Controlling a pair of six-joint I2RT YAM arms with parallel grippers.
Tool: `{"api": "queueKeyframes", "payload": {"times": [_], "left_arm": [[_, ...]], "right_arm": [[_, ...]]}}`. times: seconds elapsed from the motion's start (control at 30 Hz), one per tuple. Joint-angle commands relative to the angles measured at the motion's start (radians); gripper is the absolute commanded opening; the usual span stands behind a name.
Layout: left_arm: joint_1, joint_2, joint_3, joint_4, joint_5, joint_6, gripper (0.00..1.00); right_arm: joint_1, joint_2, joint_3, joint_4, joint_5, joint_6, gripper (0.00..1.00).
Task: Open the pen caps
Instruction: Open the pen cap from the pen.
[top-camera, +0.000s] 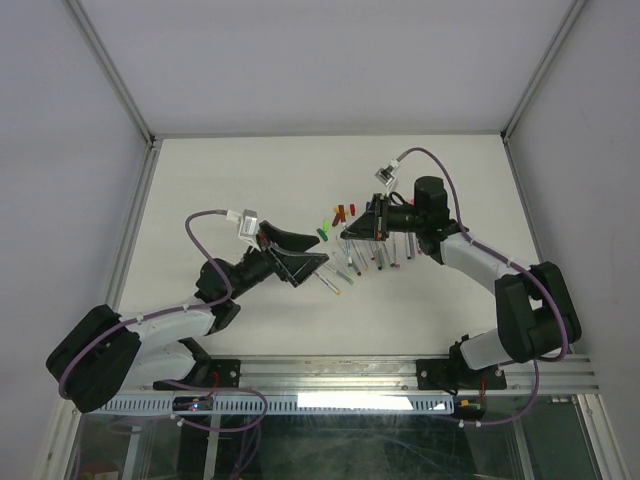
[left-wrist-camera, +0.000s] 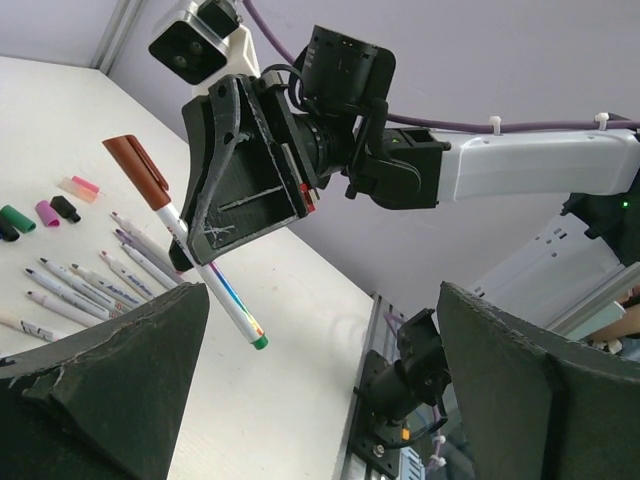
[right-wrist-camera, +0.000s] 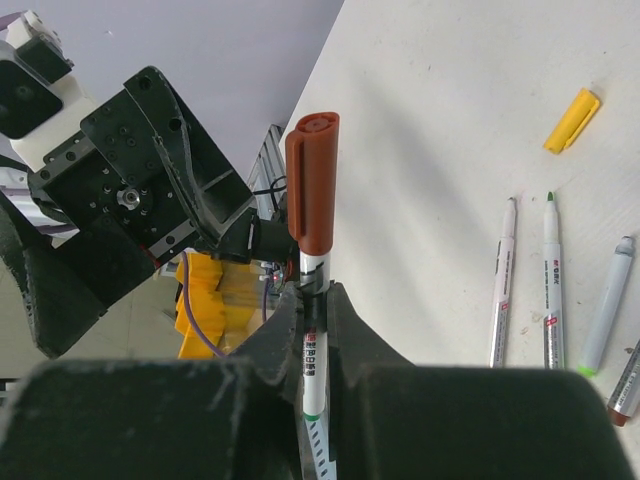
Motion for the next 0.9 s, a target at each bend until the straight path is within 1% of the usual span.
{"api": "queueKeyframes", "payload": {"times": [0.0, 0.07, 0.3, 0.43, 0.53, 0.7, 0.8, 0.87], "left_arm": [[0.007, 0.028, 0.039, 0.121, 0.043, 0.039, 0.99], [0.009, 0.048, 0.042, 0.157, 0.063, 0.039, 0.99], [0.025, 0.120, 0.089, 0.198, 0.122, 0.009, 0.97], [0.028, 0.173, 0.125, 0.223, 0.162, -0.028, 0.91], [0.029, 0.227, 0.148, 0.253, 0.186, -0.059, 0.85], [0.032, 0.312, 0.185, 0.258, 0.167, -0.089, 0.78], [0.050, 0.319, 0.182, 0.251, 0.117, -0.099, 0.74], [0.069, 0.309, 0.161, 0.261, 0.084, -0.113, 0.73]], "right_arm": [[0.005, -0.003, 0.048, 0.015, -0.015, -0.011, 0.00], [0.006, -0.005, 0.048, 0.015, -0.015, -0.011, 0.00], [0.020, 0.002, 0.056, 0.015, -0.015, -0.011, 0.00], [0.021, -0.002, 0.055, 0.015, -0.015, -0.011, 0.00], [0.023, -0.007, 0.055, 0.017, -0.015, -0.011, 0.00], [0.032, -0.007, 0.057, 0.018, -0.015, -0.011, 0.00], [0.037, -0.012, 0.058, 0.017, -0.015, -0.011, 0.00], [0.036, -0.016, 0.056, 0.017, -0.015, -0.011, 0.00]]}}
